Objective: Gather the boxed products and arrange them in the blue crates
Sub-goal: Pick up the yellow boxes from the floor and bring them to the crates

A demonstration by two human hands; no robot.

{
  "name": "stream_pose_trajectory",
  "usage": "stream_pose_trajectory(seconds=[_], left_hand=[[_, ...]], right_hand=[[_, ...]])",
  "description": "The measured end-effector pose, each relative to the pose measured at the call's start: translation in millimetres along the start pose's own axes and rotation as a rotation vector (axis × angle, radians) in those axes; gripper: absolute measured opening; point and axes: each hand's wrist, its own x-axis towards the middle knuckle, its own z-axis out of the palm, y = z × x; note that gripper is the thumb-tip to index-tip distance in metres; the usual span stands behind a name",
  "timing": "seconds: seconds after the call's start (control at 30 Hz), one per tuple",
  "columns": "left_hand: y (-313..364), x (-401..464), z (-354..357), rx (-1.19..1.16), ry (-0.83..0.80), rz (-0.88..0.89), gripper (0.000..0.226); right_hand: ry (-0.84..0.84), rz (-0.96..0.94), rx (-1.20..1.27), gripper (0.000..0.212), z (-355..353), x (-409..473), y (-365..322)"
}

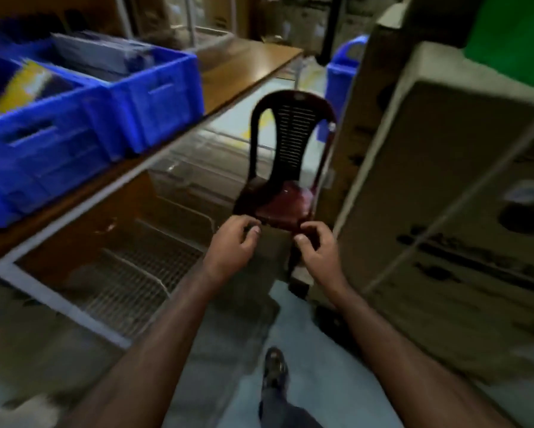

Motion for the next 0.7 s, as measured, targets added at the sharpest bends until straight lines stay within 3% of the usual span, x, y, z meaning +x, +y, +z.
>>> stream_pose_trajectory(seconds=[0.13, 0.3, 0.57, 0.7], left_hand=[[71, -37, 77, 0.028, -0.289, 0.112, 0.024], [172, -82, 153, -0.005, -0.476, 0.211, 0.026], [309, -203, 339, -0.054, -0.675, 0.131, 0.029], [369, -273, 433, -0.041, -0.882, 0.151, 0.026]], right_hand=[[0.158, 0.188, -0.051, 0.013, -107, -72, 35], [0.323, 0.350, -0.061, 0.014, -230, -157, 76], [0.502, 0.513, -0.096, 0.013, -411, -318, 160], [0.613, 0.671, -0.126, 0.017, -492, -403, 213]])
